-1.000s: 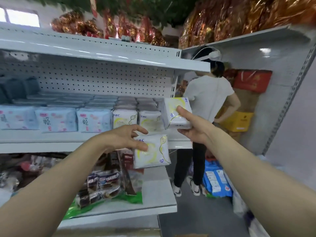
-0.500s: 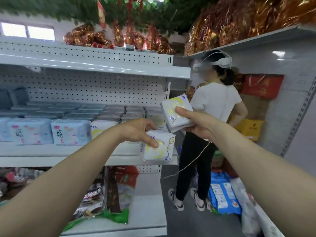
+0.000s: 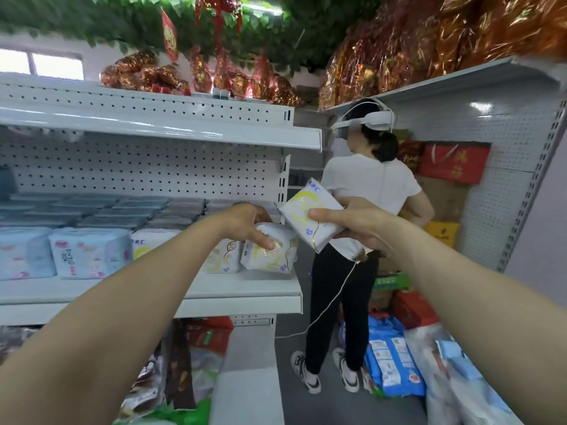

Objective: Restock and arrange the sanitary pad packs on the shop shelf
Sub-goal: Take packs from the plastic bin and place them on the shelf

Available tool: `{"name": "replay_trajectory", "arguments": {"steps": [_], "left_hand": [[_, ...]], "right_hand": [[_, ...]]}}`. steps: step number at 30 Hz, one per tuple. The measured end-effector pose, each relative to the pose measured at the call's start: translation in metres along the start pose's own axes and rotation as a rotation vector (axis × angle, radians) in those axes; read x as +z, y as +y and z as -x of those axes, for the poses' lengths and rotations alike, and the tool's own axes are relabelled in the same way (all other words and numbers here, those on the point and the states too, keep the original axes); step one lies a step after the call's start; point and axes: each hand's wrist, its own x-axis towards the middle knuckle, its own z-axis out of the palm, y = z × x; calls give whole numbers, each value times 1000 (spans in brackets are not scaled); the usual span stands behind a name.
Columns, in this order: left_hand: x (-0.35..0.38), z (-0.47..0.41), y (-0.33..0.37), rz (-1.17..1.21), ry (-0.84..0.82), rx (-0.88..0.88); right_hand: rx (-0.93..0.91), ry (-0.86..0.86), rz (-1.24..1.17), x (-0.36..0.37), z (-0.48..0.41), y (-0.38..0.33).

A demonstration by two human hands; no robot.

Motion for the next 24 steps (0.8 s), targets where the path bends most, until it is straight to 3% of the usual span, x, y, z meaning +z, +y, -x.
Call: {"name": "replay_trajectory", "arguments": {"steps": [17,24], "left_hand": [[4,-64,-32,-270,-23,-161],[6,-81,-35,-354,-3,-120]], "right_hand": [[28,41,-15,-22,-38,29],[47,50,7,-33,-55,42]]}}
